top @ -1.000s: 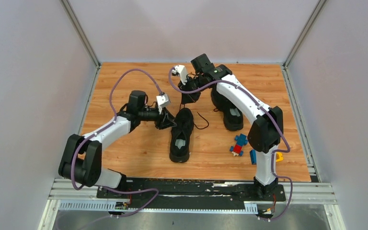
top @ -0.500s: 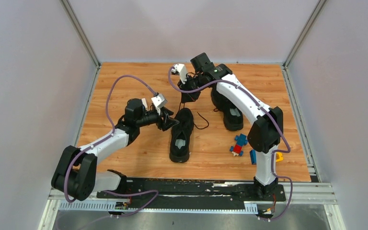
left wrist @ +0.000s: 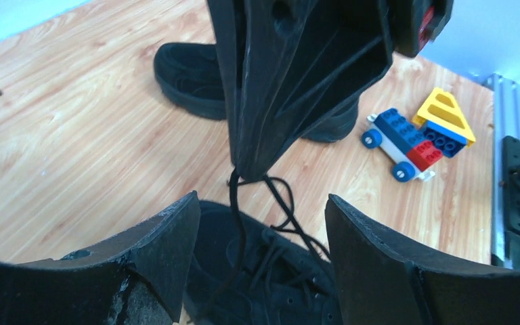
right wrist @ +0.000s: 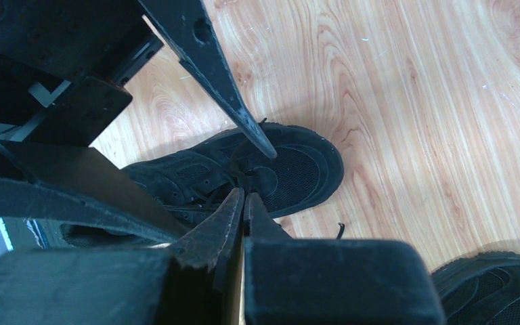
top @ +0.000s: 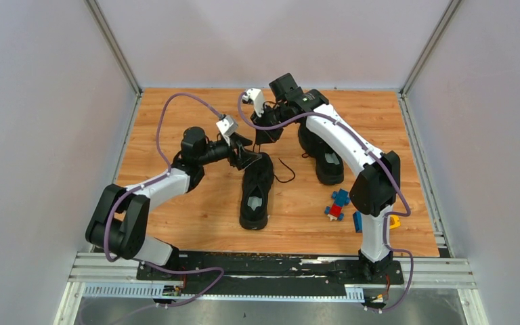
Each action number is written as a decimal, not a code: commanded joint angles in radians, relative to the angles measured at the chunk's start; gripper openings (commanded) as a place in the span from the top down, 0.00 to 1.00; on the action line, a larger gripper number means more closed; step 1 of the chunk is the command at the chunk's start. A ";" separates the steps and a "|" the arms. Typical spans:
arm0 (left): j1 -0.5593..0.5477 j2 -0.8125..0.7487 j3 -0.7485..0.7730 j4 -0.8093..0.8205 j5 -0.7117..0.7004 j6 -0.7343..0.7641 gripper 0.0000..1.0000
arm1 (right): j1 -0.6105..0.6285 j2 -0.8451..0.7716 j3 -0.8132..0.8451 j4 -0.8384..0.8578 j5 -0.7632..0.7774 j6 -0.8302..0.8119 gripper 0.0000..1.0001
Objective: Tie the shoes
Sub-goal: Wrap the shoelace around the shoelace.
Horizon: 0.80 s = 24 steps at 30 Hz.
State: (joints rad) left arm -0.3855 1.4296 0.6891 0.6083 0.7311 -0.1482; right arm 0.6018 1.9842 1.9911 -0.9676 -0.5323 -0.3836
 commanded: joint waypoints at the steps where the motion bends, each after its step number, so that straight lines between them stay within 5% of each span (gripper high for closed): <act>1: -0.016 0.050 0.082 0.053 0.130 -0.066 0.25 | 0.000 -0.005 0.054 0.024 0.009 0.017 1.00; 16: -0.067 0.047 0.045 -0.121 0.032 0.089 0.52 | 0.000 -0.004 0.046 0.029 0.011 0.021 1.00; 24: -0.069 0.041 -0.008 -0.097 0.004 0.159 0.49 | -0.001 -0.009 0.042 0.026 -0.005 0.018 1.00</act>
State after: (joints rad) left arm -0.4500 1.4799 0.6983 0.4889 0.7353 -0.0563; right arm 0.6018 1.9842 1.9972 -0.9680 -0.5316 -0.3725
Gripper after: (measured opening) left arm 0.495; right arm 0.013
